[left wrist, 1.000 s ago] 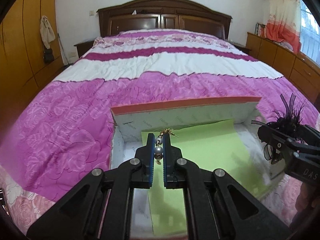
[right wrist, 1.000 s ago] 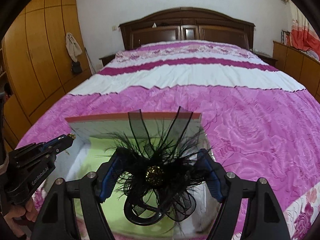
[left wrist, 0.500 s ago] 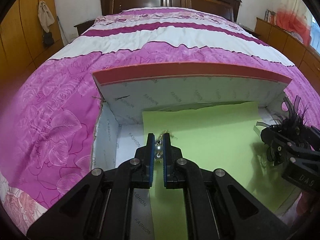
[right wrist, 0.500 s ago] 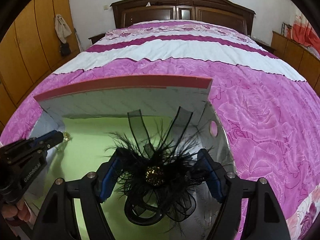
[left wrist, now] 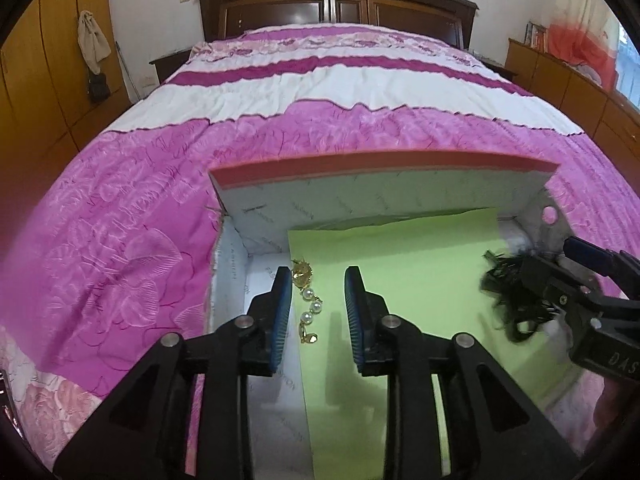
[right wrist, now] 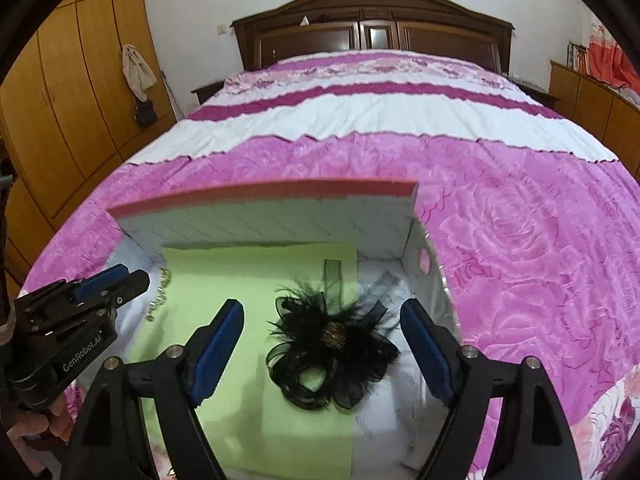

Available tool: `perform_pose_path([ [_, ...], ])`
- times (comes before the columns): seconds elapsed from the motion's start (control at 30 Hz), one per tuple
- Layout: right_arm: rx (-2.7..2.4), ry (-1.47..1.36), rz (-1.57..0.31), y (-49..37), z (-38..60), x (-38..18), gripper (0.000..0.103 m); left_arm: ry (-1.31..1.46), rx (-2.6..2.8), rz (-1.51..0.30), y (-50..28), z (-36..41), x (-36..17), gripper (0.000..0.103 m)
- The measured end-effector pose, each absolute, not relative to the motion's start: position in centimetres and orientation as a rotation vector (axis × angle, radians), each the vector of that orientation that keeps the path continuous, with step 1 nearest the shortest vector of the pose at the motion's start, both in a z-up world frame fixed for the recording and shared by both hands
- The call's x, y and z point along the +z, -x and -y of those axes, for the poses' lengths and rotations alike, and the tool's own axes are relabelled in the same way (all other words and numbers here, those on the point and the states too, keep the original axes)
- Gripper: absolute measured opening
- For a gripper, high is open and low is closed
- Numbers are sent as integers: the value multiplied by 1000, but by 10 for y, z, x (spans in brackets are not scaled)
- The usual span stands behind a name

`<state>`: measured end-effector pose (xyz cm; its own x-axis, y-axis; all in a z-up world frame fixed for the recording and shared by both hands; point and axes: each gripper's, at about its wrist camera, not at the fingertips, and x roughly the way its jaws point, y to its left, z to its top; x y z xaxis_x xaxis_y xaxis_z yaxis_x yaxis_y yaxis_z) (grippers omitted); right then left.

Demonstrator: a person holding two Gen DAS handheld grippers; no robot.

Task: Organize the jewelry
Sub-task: 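Carry both items into the pink box and open both tools to release, then withdraw both tools from the box back over the jewelry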

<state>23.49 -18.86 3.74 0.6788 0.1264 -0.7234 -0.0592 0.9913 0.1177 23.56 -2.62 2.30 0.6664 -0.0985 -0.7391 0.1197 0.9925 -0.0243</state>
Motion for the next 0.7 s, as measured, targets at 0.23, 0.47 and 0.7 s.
perform_pose_path([
  [0.23,121,-96,-757,-200,190,71,82,-10,-142,-792,-209,20,51,21],
  [0.47,126,-110,-722,-162,194,95,82,0,-157,-767,-176,14,74,23],
  [0.7,121,-123,-706,-124,201,109,82,23,-161,-771,-145,4,85,26],
])
